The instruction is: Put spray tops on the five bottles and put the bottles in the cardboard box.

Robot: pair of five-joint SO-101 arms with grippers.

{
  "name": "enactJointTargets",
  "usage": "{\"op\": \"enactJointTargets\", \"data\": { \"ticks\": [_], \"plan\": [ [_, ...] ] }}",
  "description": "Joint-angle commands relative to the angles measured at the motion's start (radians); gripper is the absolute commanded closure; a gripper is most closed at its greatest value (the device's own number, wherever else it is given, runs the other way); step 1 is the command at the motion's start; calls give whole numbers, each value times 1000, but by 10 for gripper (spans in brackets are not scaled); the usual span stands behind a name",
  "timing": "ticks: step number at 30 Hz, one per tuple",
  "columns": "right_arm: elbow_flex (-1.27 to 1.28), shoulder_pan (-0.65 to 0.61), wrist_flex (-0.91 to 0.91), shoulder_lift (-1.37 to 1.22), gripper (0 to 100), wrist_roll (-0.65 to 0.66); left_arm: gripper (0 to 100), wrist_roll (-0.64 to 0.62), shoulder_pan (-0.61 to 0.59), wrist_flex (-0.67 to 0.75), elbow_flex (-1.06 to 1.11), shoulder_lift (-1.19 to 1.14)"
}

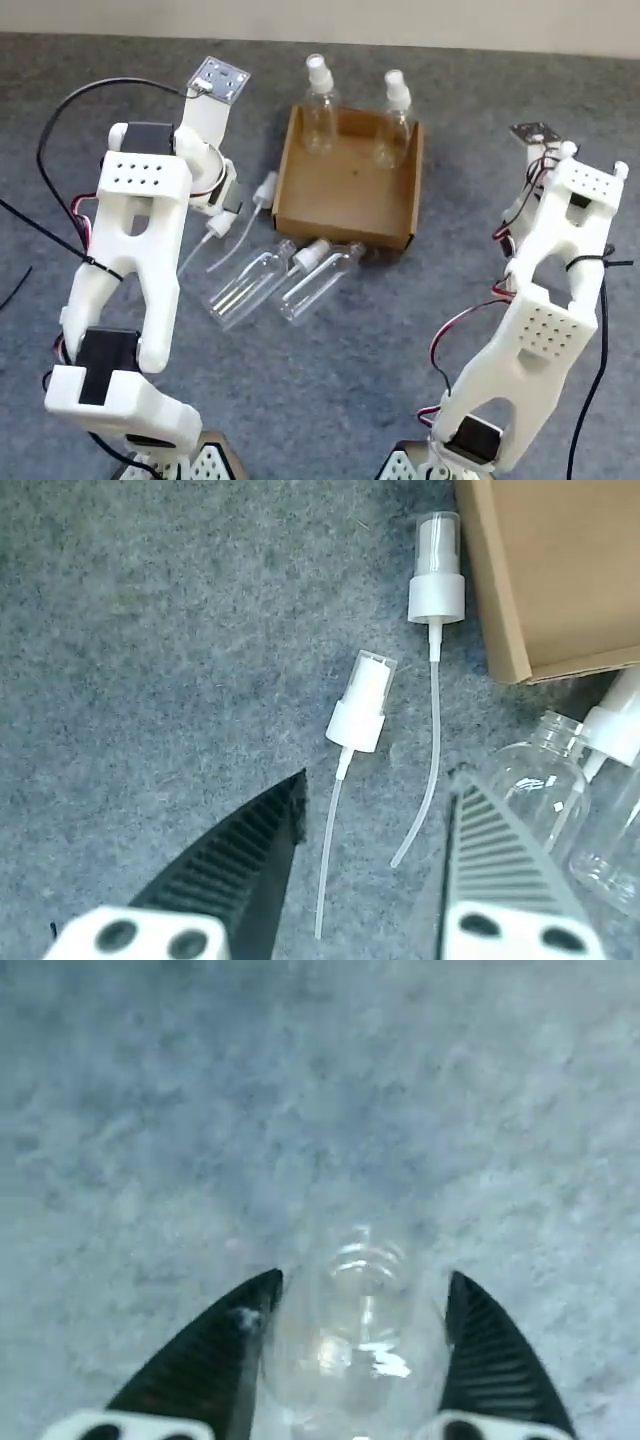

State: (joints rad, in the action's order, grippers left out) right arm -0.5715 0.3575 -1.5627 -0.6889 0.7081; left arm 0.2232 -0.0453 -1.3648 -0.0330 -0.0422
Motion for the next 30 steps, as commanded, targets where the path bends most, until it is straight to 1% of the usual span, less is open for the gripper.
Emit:
{"op": "enactJointTargets", "data": {
  "ticks": [1,3,12,15,18,23,28,30],
  "plan": [
    [-48,-12,-35,36,728,-15,790,11,-16,-12,-41,13],
    [-48,-12,-35,36,693,-14,790,11,-16,-12,-41,13],
    [-56,-13,-67,35,693,-14,790,11,-16,-12,-39,13],
    [-47,-19,-5,33,738,-17,790,11,-16,-12,-39,10],
    [-48,-25,13,24,778,-18,790,11,-16,-12,-39,5],
    [-56,-59,16,-28,779,-18,790,11,-16,-11,-39,7],
    [-58,-53,15,-65,784,-38,790,11,-44,-11,-41,10],
    [-58,-53,15,-59,814,-54,790,11,-53,-9,-41,8]
  ]
}}
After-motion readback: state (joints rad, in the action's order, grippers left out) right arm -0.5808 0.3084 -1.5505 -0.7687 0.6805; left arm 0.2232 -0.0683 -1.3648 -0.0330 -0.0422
